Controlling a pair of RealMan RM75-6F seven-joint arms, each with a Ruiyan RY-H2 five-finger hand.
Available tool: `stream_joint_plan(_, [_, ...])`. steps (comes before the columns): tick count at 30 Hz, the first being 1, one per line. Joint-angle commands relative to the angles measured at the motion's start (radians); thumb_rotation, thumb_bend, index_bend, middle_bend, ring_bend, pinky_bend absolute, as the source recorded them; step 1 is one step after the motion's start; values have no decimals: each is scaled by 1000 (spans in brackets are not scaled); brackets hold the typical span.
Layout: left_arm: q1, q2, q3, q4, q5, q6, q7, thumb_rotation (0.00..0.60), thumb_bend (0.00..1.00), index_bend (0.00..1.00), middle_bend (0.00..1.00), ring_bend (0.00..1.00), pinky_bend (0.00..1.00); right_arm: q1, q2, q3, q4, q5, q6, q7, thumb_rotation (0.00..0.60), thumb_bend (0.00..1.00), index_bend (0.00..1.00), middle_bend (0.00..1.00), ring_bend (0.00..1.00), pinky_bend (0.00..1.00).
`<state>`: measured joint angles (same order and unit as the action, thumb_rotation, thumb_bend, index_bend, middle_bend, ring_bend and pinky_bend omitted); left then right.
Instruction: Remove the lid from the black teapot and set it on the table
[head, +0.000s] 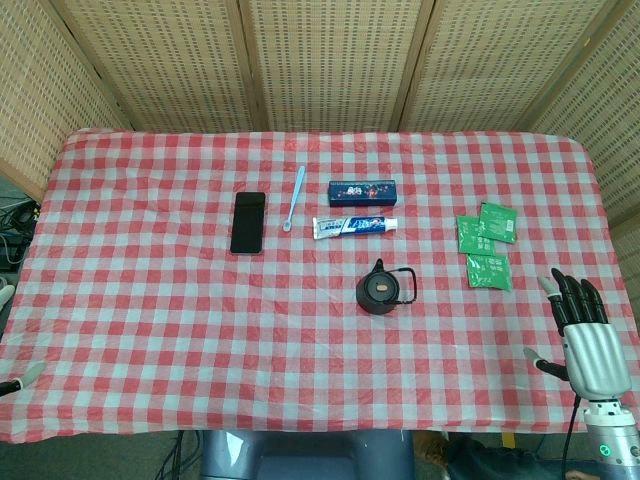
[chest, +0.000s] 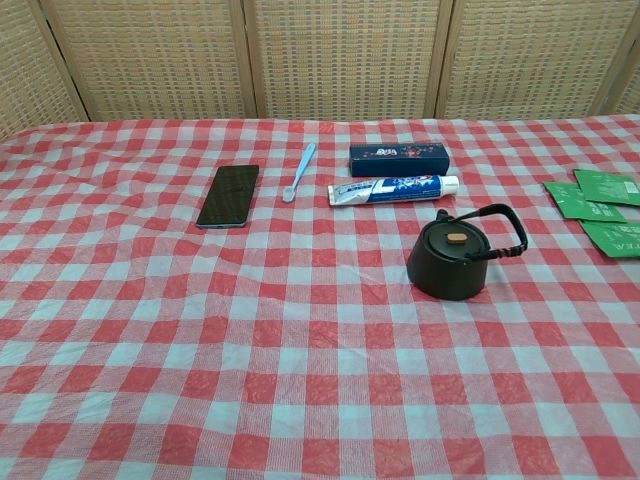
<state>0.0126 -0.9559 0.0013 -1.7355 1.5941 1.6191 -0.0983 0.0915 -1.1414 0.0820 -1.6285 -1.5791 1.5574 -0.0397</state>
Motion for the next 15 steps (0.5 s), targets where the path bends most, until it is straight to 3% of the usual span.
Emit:
stream_joint_plan(1, [-1, -1, -1, 0, -1, -2, 0, 600, 0, 0, 0, 0, 0, 1, -3, -2, 0, -2, -2, -5, 600, 0, 0, 0, 0, 0])
stream_joint_plan(11, [-18, -9, -14, -2, -12, -22, 24, 600, 0, 0, 0, 0, 0, 40, 21, -6, -21, 10, -87, 27, 600, 0, 7, 0, 0, 0])
stream_joint_plan(15, [-30, -18, -24, -7, -38, -47, 42, 600, 0, 0, 0, 0, 0, 121, 58, 32, -73, 16, -182, 0, 600, 0, 107, 0, 0, 0])
